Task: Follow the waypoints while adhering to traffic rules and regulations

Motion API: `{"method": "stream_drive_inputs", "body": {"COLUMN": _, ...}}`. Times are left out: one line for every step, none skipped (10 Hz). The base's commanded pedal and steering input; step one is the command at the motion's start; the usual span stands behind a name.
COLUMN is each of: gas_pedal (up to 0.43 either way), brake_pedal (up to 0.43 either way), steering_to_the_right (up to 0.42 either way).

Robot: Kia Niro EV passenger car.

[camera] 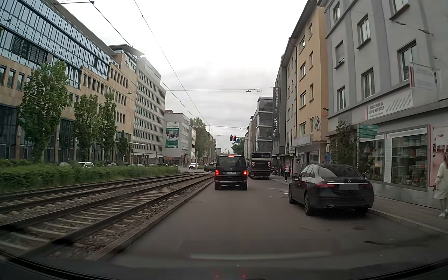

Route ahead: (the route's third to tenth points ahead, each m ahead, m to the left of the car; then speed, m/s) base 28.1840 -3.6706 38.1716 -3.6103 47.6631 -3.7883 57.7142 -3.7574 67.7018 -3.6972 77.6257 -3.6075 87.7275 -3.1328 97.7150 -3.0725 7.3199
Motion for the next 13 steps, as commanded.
{"method": "stream_drive_inputs", "body": {"gas_pedal": 0.02, "brake_pedal": 0.0, "steering_to_the_right": 0.0}}
{"method": "stream_drive_inputs", "body": {"gas_pedal": 0.02, "brake_pedal": 0.0, "steering_to_the_right": 0.0}}
{"method": "stream_drive_inputs", "body": {"gas_pedal": 0.02, "brake_pedal": 0.0, "steering_to_the_right": 0.001}}
{"method": "stream_drive_inputs", "body": {"gas_pedal": 0.02, "brake_pedal": 0.0, "steering_to_the_right": 0.0}}
{"method": "stream_drive_inputs", "body": {"gas_pedal": 0.02, "brake_pedal": 0.0, "steering_to_the_right": 0.001}}
{"method": "stream_drive_inputs", "body": {"gas_pedal": 0.02, "brake_pedal": 0.0, "steering_to_the_right": 0.002}}
{"method": "stream_drive_inputs", "body": {"gas_pedal": 0.02, "brake_pedal": 0.0, "steering_to_the_right": 0.004}}
{"method": "stream_drive_inputs", "body": {"gas_pedal": 0.02, "brake_pedal": 0.0, "steering_to_the_right": 0.005}}
{"method": "stream_drive_inputs", "body": {"gas_pedal": 0.02, "brake_pedal": 0.0, "steering_to_the_right": 0.005}}
{"method": "stream_drive_inputs", "body": {"gas_pedal": 0.0, "brake_pedal": 0.0, "steering_to_the_right": 0.005}}
{"method": "stream_drive_inputs", "body": {"gas_pedal": 0.0, "brake_pedal": 0.0, "steering_to_the_right": 0.005}}
{"method": "stream_drive_inputs", "body": {"gas_pedal": 0.0, "brake_pedal": 0.0, "steering_to_the_right": 0.005}}
{"method": "stream_drive_inputs", "body": {"gas_pedal": 0.0, "brake_pedal": 0.0, "steering_to_the_right": 0.004}}
